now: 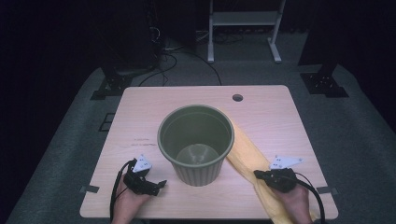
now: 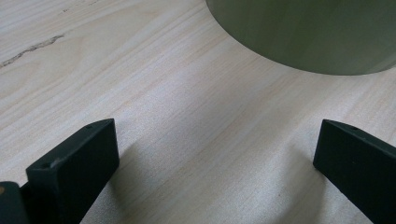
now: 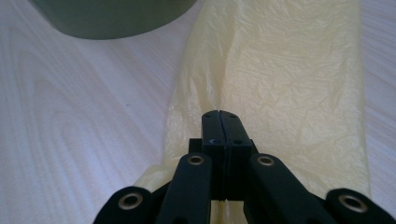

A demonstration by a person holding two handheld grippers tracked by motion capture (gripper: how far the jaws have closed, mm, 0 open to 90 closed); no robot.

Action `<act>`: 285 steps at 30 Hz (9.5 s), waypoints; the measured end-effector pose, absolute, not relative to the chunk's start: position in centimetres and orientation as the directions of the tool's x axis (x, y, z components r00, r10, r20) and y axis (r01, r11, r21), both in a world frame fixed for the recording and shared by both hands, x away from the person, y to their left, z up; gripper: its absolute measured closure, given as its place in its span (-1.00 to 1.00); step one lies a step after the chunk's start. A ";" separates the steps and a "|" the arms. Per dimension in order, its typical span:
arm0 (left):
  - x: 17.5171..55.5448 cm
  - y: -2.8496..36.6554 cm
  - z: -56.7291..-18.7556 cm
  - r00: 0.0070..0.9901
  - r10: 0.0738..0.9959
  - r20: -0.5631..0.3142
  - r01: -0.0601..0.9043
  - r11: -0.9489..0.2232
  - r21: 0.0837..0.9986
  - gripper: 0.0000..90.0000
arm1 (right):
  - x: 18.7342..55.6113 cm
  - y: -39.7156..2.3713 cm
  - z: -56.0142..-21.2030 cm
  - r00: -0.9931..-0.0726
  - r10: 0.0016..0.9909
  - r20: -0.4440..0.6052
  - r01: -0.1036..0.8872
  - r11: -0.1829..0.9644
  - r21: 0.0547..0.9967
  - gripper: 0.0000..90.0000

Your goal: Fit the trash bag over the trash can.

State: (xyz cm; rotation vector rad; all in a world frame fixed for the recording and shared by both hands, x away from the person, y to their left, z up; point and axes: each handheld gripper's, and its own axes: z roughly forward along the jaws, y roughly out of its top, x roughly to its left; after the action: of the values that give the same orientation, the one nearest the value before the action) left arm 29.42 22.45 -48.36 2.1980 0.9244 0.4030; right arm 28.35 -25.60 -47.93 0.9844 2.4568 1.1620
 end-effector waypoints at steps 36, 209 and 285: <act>29.4 22.4 -48.4 0.698 0.716 0.013 0.495 -0.496 0.714 -1.00 | 33.1 -22.6 -48.4 -0.621 0.784 0.009 0.556 0.432 0.710 -0.78; 29.4 22.4 -48.4 0.712 0.702 0.014 0.484 -0.505 0.714 -1.00 | 39.1 1.0 -17.2 -0.989 0.060 -0.135 -0.112 0.292 0.950 1.00; 27.7 23.5 -38.4 0.832 0.555 0.005 0.318 -0.484 0.815 -1.00 | 37.0 -9.7 -29.1 -0.993 0.120 0.021 0.090 0.606 0.791 0.99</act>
State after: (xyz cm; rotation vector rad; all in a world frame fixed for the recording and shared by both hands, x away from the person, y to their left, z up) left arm 27.71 23.50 -38.39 2.1146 0.6381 0.3365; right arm 37.01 -9.71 -29.13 0.1824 2.7845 1.3682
